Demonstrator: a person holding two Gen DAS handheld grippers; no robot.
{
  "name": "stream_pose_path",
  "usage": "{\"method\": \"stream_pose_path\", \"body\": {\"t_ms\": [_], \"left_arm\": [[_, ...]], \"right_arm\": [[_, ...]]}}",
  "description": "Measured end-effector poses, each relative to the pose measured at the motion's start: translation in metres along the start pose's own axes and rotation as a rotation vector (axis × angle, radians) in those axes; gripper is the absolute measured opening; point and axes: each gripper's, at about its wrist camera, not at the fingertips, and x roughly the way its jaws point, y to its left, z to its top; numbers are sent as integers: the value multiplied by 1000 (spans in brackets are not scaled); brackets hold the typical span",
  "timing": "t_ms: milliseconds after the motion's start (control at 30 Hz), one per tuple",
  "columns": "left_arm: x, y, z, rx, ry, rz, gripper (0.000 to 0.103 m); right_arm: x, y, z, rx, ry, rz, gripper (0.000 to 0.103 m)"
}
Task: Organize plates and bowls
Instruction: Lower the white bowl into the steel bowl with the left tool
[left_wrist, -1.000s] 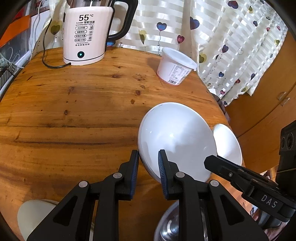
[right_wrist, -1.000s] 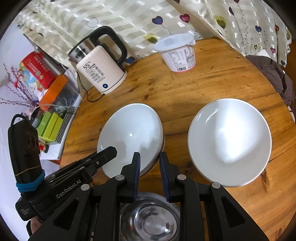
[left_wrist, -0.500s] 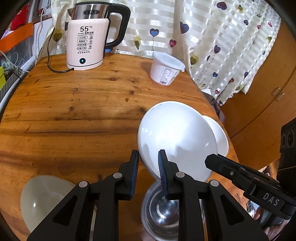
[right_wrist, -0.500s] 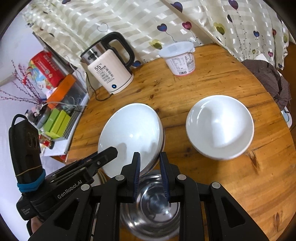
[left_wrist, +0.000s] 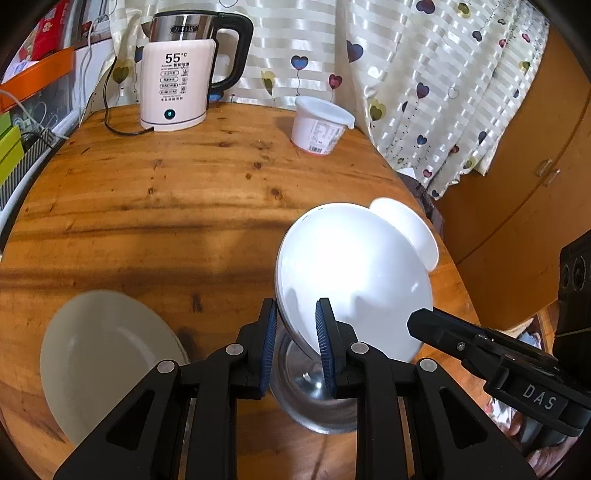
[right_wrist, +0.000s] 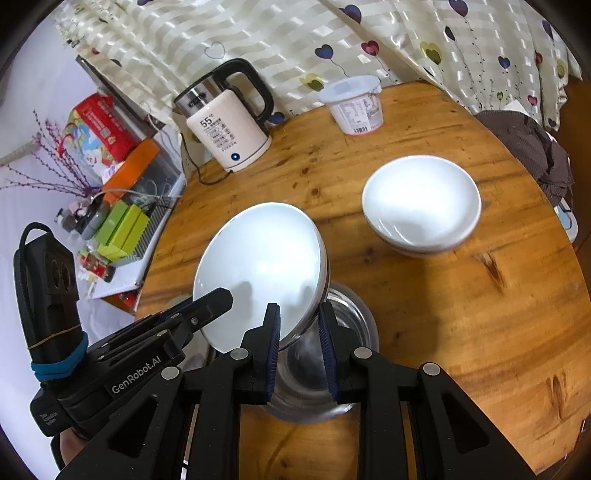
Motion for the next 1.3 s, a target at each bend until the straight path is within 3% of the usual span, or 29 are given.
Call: {"method": "stream_pose_path", "body": {"t_ms": [533,1300], "left_arm": [[12,-4,-31,-10,66,-3,22],[23,-10,-38,0,105,6,23]], "right_arm": [[4,-16,-25,25,54,-13,22],[15,-28,-32,52,104,-31,23]]}}
